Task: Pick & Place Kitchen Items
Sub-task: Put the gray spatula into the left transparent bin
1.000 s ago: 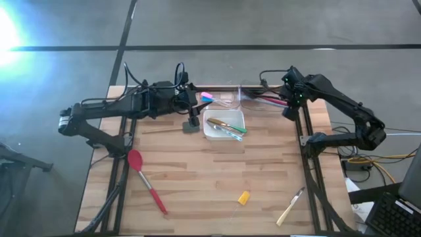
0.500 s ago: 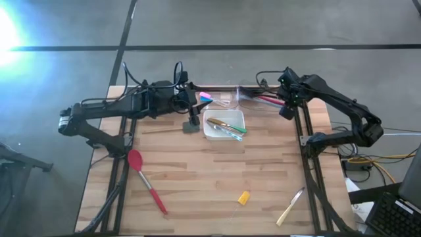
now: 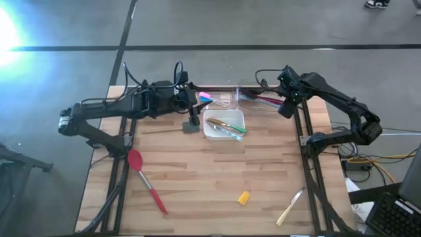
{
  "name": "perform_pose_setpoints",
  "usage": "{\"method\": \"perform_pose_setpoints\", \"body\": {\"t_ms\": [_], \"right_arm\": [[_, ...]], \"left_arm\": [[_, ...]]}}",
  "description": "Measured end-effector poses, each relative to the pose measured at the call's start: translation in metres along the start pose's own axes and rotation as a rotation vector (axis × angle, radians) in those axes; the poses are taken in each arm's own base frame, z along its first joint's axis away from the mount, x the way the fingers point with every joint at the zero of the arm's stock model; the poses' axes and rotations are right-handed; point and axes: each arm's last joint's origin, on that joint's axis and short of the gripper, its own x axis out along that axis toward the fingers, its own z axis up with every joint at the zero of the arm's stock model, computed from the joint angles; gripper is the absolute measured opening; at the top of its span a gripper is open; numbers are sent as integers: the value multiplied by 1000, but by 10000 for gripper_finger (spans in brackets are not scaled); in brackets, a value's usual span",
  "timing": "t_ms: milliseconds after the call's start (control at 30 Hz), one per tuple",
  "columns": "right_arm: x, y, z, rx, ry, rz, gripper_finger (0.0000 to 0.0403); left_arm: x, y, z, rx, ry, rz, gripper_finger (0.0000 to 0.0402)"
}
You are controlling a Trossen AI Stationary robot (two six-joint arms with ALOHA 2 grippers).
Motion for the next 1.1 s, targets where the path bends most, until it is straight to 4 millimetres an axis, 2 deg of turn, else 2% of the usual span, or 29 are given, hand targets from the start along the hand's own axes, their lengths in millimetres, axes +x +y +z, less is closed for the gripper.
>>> {"method": "perform_pose_setpoints", "body": {"t_ms": [133, 233, 400, 533, 667, 833, 1100], "right_arm": [[-8, -2, 0, 11, 5, 10, 146], [-23, -5, 1, 55, -28, 23, 159], [-60, -7, -1, 110, -169, 80, 154], [-91, 2, -9, 120, -326, 244, 138], [-114, 23, -22, 86, -422, 413, 123], [-131, 58, -44, 18, -451, 556, 107], [-148, 132, -69, -134, -525, 820, 91]], "left_arm": [[0, 0, -1, -32, 7, -3, 210], [0, -1, -2, -56, 16, -6, 210], [0, -1, -2, -50, 19, -10, 210], [0, -2, -2, -66, 27, -14, 210], [0, -2, -3, -74, 29, -15, 210], [0, -3, -6, -76, 57, -25, 210], [0, -5, -8, -72, 83, -35, 210]]}}
